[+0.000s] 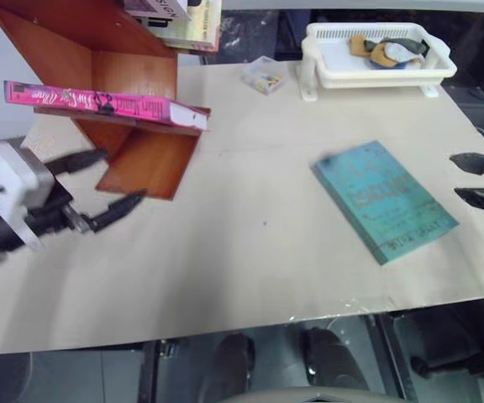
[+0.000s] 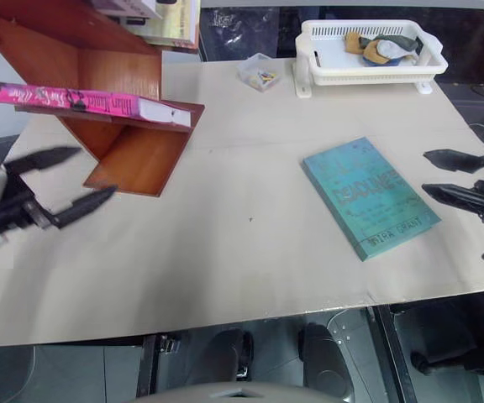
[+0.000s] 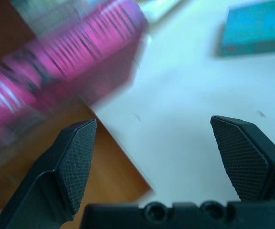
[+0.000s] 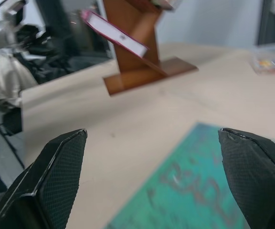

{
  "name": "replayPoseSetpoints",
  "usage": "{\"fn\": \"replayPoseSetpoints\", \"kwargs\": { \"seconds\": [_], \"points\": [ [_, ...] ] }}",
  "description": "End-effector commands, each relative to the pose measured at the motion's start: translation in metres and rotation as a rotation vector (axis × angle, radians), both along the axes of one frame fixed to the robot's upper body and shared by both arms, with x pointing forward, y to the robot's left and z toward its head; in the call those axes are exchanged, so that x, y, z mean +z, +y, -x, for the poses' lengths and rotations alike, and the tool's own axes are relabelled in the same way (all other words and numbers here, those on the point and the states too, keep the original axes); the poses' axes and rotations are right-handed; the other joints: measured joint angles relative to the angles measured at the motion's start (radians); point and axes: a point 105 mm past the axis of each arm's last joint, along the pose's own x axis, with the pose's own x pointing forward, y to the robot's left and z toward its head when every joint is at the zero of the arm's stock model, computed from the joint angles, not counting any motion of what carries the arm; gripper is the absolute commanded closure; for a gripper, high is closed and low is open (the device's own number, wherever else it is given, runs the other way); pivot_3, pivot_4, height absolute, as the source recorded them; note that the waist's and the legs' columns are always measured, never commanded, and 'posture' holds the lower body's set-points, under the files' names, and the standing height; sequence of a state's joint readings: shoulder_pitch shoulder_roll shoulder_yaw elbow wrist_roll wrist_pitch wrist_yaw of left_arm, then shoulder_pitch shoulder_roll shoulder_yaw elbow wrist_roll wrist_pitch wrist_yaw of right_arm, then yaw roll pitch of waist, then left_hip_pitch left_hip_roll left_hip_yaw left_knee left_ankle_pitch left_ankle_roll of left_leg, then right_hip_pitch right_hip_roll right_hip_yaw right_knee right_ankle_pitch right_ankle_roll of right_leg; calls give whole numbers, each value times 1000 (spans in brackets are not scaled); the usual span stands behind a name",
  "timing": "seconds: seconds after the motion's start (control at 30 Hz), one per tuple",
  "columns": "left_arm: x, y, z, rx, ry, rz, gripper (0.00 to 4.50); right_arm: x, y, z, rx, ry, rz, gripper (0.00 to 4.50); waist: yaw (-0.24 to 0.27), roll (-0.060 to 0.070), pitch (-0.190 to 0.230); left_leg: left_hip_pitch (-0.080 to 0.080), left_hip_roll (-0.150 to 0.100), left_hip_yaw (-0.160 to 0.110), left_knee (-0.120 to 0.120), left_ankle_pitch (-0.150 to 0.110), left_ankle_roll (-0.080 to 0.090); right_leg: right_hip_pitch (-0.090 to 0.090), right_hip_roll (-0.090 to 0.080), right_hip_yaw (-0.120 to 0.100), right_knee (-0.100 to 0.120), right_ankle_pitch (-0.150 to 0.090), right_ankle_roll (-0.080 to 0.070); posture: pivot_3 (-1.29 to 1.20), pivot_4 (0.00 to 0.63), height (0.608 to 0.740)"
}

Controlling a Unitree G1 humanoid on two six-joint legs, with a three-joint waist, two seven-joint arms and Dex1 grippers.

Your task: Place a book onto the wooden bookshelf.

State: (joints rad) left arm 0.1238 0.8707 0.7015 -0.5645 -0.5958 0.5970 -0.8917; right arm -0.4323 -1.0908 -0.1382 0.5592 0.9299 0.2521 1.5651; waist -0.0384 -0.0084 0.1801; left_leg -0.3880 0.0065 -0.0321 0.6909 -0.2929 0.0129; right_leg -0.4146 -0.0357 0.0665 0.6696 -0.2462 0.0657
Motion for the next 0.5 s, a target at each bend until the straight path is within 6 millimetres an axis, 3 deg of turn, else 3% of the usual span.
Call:
{"fn": "replayPoseSetpoints", "kwargs": {
  "seconds": [0.03,0.17,0.5],
  "points": [
    [-14,-11,12,-13,39,51,216,-17,-20,4,-62,9,48,0,0,-1,0,2,0,0,0,0,0,2,0,0,-1,0,0,0,150,740],
    [-39,-7,17,18,93,64,216,-35,-34,2,-142,8,116,0,0,0,0,7,0,2,-1,0,0,6,0,2,-1,0,0,0,150,740],
    [-55,-4,21,73,92,92,216,-58,-48,6,-211,-33,257,0,-1,0,-1,9,0,3,-1,0,0,8,1,3,-2,0,0,0,150,740]
  ]
}}
